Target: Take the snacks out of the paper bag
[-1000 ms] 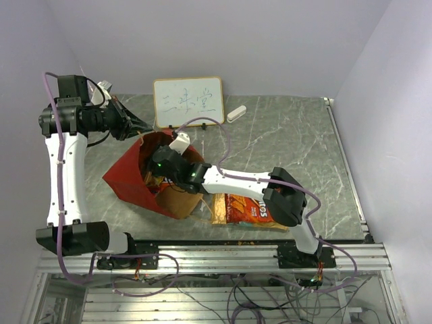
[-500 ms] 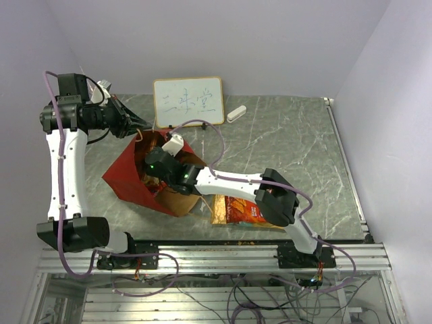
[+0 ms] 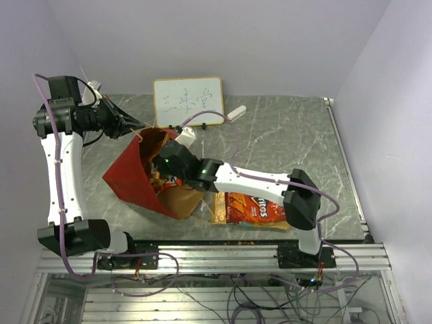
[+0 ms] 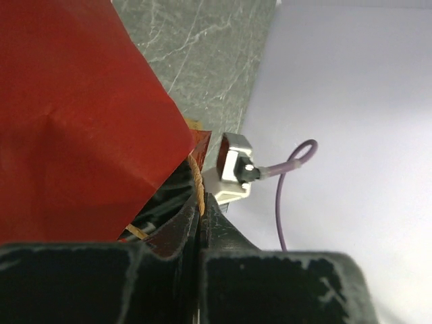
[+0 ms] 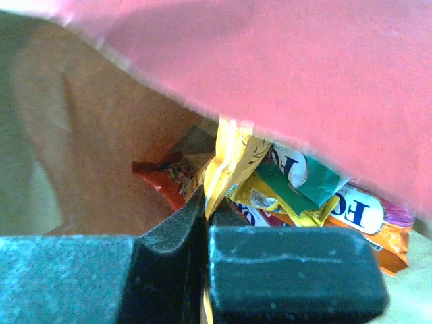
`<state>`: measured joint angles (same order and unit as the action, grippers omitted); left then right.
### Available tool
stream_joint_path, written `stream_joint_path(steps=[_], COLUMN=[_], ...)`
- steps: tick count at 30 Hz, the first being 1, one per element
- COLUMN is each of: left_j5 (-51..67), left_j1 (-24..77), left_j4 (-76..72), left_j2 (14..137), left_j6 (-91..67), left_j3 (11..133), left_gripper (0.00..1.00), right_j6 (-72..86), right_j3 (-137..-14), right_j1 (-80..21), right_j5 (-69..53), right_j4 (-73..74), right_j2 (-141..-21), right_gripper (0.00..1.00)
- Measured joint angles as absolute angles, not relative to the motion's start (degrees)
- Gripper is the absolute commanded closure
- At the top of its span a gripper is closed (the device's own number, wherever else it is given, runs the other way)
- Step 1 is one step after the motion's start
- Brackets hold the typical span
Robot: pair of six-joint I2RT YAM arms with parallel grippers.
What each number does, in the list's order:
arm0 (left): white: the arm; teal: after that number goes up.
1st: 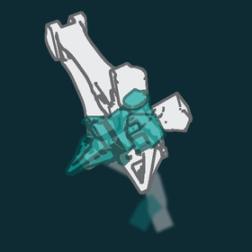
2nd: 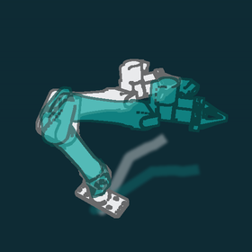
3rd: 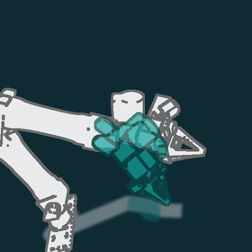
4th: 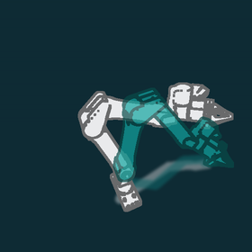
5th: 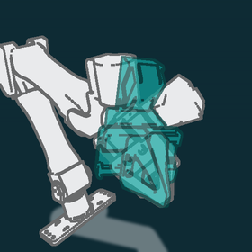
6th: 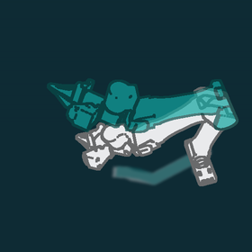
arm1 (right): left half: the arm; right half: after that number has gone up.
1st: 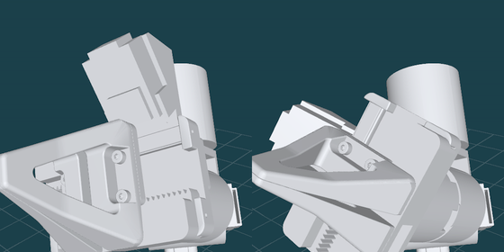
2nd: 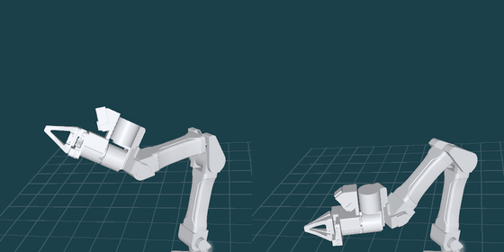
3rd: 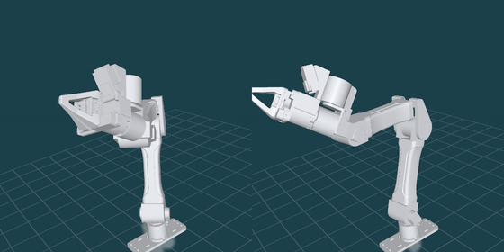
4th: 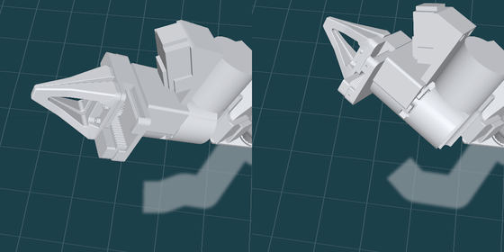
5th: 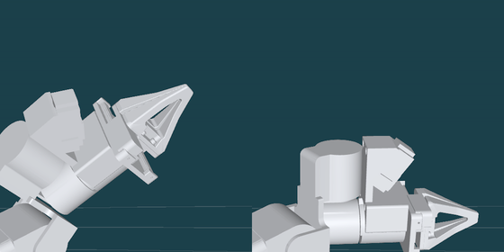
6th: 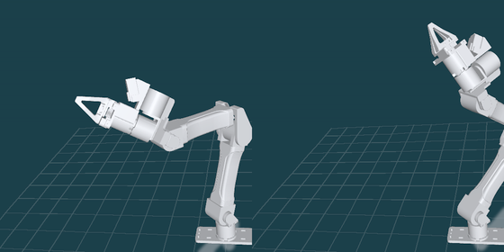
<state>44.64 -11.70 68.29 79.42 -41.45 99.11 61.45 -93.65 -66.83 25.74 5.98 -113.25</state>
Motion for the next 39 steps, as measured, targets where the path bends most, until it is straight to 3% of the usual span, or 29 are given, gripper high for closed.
stream_joint_path(steps=[16, 28, 34, 39], left_j5=[41.45, 37.26, 36.25, 36.03], left_j1=[-12.64, -12.67, -12.69, -12.69], left_j4=[60.51, 59.68, 59.75, 59.64], left_j2=[76.58, 77.19, 78.17, 79.24], left_j6=[-47.88, -46.48, -45.8, -45.6], left_j3=[93.03, 94.19, 95.57, 96.29], left_gripper=[0.93, 0.93, 0.93, 0.93], right_j6=[54.35, 47.62, 41.95, 37.82], right_j3=[-95.02, -95.0, -95.57, -92.92], right_j1=[-59.9, -57.1, -56.71, -56.14], right_j5=[11.81, -3.79, -5.15, 0.82], right_j4=[15.05, 21.41, 32.47, 42.94], right_j2=[-101.65, -84.05, -78.3, -71.79], right_gripper=[1.0, 1.0, 1.0, 1.0])
